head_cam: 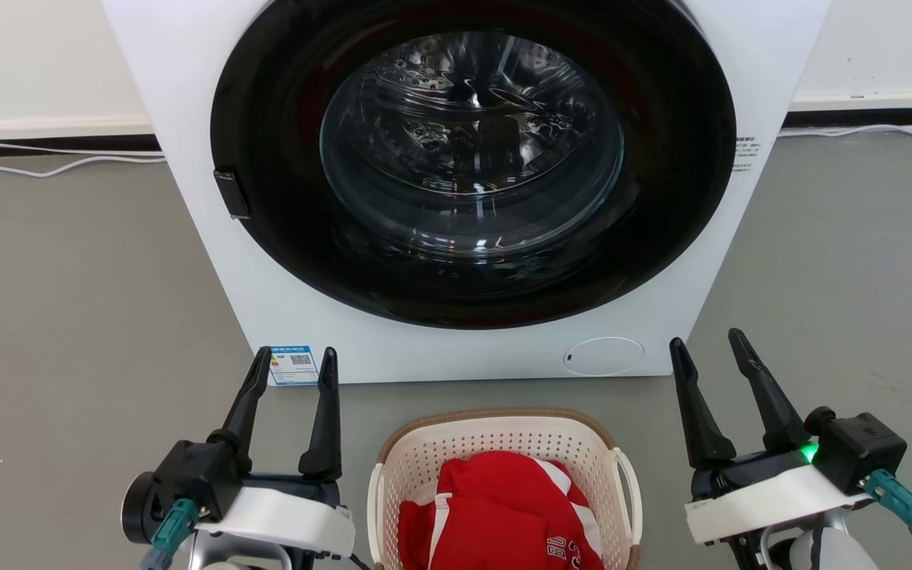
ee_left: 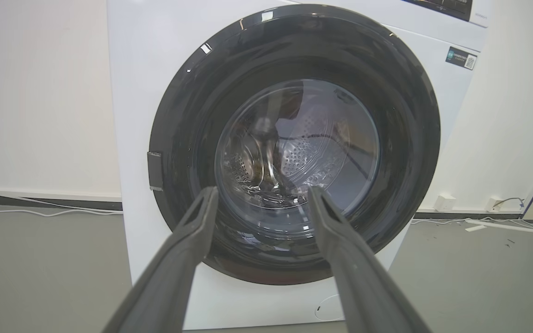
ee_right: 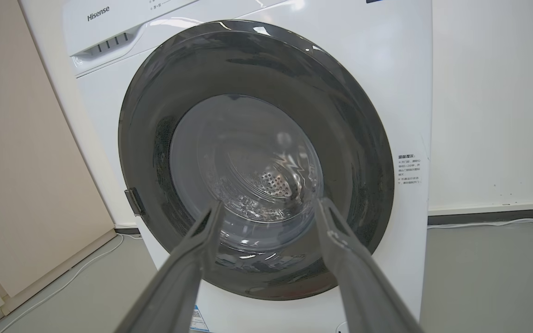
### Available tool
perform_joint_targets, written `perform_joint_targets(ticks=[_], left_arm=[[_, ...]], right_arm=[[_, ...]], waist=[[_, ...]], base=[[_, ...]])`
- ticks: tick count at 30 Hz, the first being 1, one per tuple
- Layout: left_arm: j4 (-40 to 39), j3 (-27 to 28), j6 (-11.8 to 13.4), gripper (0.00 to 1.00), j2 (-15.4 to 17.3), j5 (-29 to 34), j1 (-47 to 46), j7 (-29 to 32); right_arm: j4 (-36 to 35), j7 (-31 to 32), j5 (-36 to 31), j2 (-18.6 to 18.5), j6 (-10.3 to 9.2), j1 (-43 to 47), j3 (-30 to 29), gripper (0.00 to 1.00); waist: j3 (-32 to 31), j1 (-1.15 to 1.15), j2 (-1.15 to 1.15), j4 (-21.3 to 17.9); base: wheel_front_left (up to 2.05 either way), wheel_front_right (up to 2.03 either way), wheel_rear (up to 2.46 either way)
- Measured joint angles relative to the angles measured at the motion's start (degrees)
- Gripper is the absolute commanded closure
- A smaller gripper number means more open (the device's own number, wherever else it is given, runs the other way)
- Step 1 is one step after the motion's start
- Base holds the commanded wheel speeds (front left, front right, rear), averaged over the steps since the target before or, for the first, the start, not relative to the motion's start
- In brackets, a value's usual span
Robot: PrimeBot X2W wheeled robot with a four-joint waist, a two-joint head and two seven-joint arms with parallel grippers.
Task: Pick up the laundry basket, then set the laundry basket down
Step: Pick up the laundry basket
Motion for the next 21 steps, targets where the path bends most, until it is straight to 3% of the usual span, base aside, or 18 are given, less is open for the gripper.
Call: perform_joint_targets(ticks=[21], left_arm=[[-0.12,-0.48,0.22,0.00,0.04,-0.22,-0.60,0.00]], right_arm=[[1.40,0.00,0.22,-0.88,0.00,-1.93,-0.09,0.00]], waist=[[3.37,-0.01,0.00,-0.58]], base=[[0.00,0.00,0.00]])
